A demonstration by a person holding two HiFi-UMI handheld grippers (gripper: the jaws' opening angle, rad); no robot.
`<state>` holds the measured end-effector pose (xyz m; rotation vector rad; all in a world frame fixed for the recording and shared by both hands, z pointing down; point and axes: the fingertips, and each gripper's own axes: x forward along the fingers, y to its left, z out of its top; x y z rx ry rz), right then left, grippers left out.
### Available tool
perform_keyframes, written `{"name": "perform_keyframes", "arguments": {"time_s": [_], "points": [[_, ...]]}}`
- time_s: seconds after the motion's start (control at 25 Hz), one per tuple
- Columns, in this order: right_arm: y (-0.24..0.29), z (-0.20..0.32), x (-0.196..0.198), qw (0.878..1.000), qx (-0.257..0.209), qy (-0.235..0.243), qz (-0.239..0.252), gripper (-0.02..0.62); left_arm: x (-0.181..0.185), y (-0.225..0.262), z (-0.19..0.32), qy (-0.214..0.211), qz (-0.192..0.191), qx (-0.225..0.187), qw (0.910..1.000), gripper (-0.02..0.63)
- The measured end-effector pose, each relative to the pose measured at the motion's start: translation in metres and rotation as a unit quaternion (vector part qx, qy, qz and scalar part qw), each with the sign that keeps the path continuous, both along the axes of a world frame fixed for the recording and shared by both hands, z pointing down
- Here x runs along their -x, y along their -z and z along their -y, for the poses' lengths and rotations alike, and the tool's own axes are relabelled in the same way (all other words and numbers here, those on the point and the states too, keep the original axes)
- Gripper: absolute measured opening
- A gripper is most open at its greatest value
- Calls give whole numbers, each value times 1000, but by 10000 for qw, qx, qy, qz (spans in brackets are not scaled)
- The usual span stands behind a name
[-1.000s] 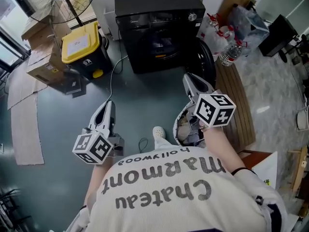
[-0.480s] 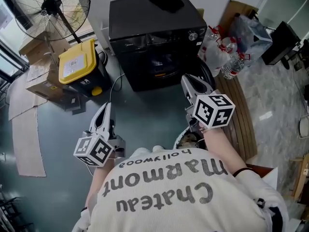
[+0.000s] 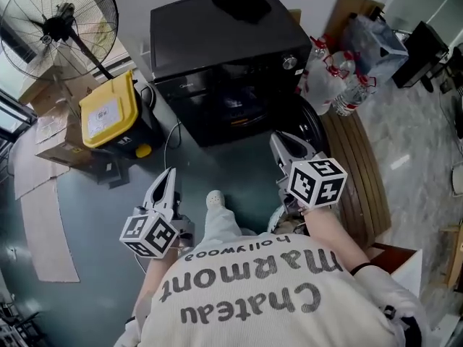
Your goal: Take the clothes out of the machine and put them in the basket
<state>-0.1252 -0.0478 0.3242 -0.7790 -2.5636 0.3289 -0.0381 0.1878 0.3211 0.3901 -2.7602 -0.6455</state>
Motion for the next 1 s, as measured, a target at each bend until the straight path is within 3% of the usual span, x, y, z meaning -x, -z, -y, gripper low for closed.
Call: {"name": "perform_keyframes", "arguments": {"time_s": [0.28,0.64,0.8,1.0], "points": [[-1,-11,71,9990,-99,-421,-96,49,88,0,-26,-376,59,3,9993,8],[16,-42,156,9951,123,-983,38,49,202,17,-60,-977,173,109,9950,8],[9,-59,175,9944,357,-993,100,49,232,11,-67,-1186,152,121,9927,8],[-25,-79,178,9952,573,-790,-60,49,244,-13,-65,-1394,-12,117,9902,8]]}}
